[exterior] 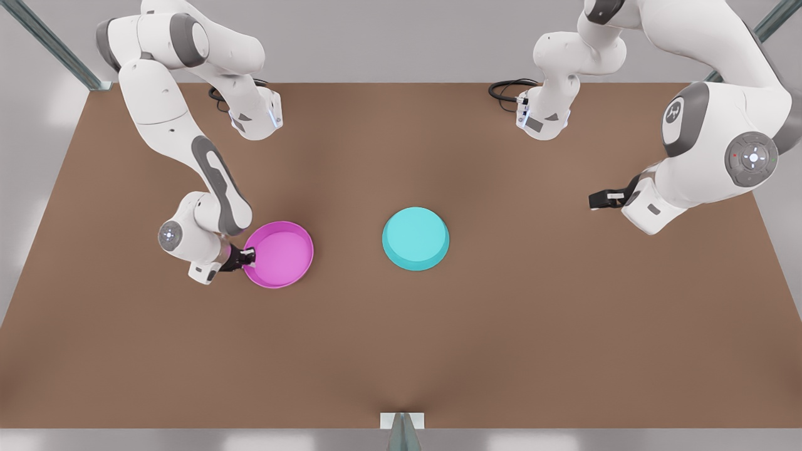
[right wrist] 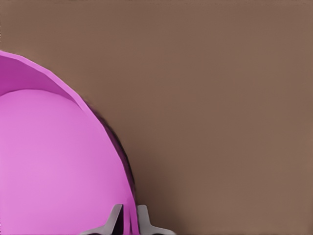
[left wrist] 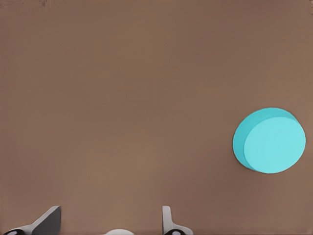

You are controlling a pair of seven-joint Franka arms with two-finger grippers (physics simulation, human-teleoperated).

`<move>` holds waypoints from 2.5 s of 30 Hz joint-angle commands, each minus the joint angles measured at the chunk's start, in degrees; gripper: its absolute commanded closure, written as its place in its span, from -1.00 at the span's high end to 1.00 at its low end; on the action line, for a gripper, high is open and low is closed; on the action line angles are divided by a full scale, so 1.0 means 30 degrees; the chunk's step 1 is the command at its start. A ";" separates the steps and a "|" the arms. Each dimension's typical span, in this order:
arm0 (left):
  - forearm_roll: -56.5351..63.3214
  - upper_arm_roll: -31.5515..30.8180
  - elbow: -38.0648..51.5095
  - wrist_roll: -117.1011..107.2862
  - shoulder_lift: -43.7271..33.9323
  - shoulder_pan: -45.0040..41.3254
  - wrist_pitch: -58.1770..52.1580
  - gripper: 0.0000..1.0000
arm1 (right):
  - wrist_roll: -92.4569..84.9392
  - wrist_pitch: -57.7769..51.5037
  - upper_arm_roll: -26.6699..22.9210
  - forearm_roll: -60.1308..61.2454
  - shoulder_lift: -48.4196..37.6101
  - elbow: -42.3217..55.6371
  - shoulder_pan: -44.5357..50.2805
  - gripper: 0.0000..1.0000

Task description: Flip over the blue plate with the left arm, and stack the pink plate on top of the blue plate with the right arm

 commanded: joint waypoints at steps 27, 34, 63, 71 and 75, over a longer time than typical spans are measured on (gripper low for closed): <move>-0.0772 0.1204 0.0073 0.2016 0.0125 0.0000 -0.0004 1.00 | 0.7055 -0.3917 0.2453 1.2792 0.3912 1.0438 0.8017 -0.57; -0.0743 0.1233 0.0073 0.2016 0.0125 0.0000 0.0025 1.00 | 0.7818 -0.3682 0.2277 1.2528 0.4265 0.9883 0.8868 -0.57; -0.0801 0.1233 0.0395 0.1166 0.0330 0.0029 0.0318 1.00 | 0.7730 -0.4003 0.1632 1.1795 0.0955 0.7217 0.7404 1.00; -0.0743 0.1233 0.0336 0.1430 0.0125 0.0029 0.0377 1.00 | 0.7584 -1.7157 -0.4901 -0.4874 -0.0101 1.5126 0.6289 1.00; -0.0742 0.1204 -0.0894 0.1401 -0.0871 -0.0176 0.0699 1.00 | 0.8052 -2.1989 -0.5135 -0.5372 -0.1302 1.7995 0.5498 1.00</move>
